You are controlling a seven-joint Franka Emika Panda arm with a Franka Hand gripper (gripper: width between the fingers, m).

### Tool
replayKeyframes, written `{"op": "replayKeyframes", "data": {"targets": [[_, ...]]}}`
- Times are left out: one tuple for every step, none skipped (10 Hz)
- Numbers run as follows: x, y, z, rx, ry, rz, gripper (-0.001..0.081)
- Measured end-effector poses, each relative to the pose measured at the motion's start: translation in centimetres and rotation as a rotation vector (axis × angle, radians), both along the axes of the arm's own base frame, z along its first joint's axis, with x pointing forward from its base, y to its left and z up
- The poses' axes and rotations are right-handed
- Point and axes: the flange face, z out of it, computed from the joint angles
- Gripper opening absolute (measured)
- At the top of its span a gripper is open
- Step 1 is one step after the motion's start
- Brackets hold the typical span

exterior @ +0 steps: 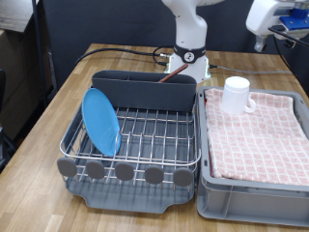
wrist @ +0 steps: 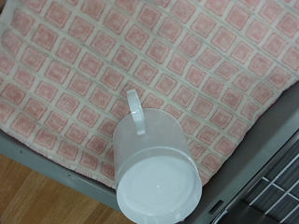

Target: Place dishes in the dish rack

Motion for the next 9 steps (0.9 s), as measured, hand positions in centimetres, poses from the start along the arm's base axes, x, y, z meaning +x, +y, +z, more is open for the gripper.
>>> {"op": "replayKeyframes", "data": {"targets": [[-0.2, 0.9, -0.8, -0.019, 0.014, 0.027, 0.0803], [-0.3, 1.6, -1.7, -0.032, 0.030, 0.045, 0.0803], [-0.4, 2.3, -2.7, -0.047, 0.045, 0.062, 0.0803], [-0.4, 2.7, -3.7, -0.060, 0.061, 0.074, 0.0803], [-0.4, 3.0, -4.7, -0.073, 0.074, 0.085, 0.0803], [-0.4, 3.1, -5.7, -0.092, 0.084, 0.096, 0.0803], [-0.4, 3.3, -6.7, -0.099, 0.088, 0.107, 0.0803], [-0.3, 3.4, -7.3, -0.103, 0.087, 0.116, 0.0803], [-0.3, 3.4, -7.3, -0.104, 0.086, 0.115, 0.0803]]}}
